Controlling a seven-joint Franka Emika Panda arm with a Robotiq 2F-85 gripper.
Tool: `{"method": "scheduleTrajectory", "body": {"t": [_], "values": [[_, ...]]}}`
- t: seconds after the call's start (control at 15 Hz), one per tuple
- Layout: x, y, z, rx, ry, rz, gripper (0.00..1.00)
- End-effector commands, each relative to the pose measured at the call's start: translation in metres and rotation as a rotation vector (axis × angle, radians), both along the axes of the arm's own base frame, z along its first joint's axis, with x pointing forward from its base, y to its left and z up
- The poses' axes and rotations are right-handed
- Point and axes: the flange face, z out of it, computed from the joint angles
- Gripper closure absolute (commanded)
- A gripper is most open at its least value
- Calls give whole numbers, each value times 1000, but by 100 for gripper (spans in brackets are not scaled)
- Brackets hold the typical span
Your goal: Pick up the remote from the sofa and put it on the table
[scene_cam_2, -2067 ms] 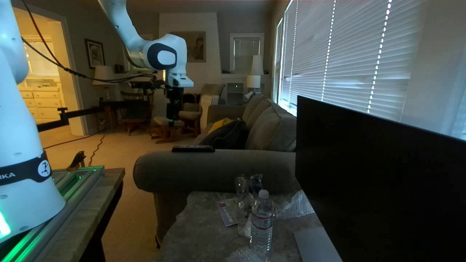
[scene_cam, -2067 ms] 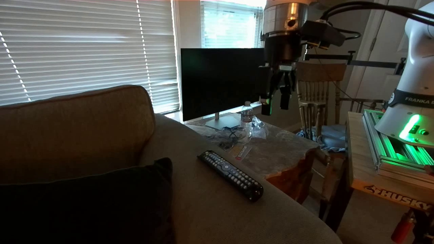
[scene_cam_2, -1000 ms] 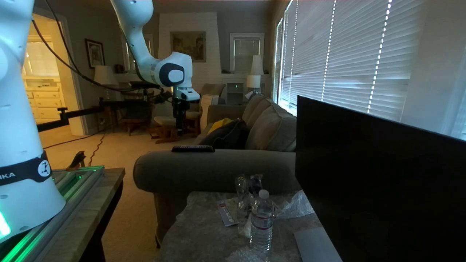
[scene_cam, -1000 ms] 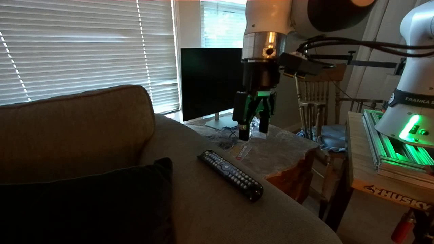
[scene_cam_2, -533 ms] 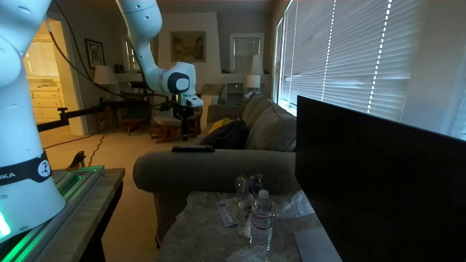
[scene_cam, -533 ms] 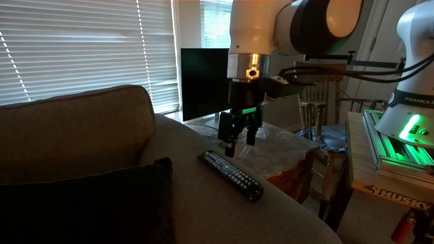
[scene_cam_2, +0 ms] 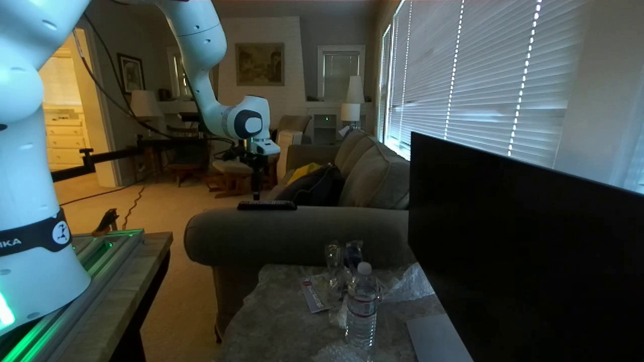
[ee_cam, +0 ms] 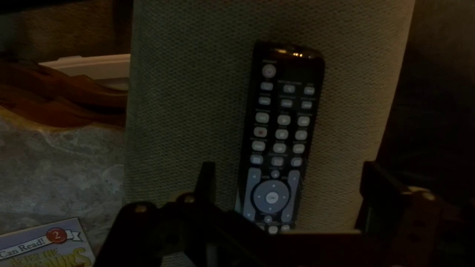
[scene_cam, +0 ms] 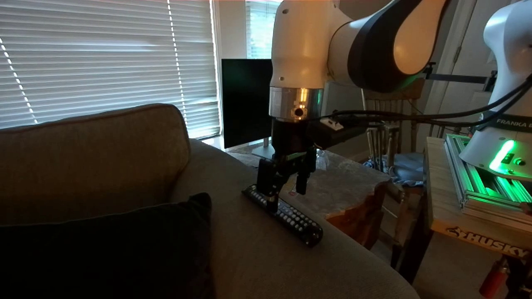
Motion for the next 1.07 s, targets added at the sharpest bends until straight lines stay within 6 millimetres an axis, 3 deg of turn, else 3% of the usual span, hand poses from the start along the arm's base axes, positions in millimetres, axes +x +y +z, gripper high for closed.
{"method": "scheduleTrajectory", "body": {"t": [0.0,0.27,0.67,1.0], "values": [[5,9,-16,-37,-22,-11,0],[7,-1,-17,-47,-26,20,0],[9,0,-18,-61,-46,34,0],[12,0,-33,-74,-40,28,0]]}}
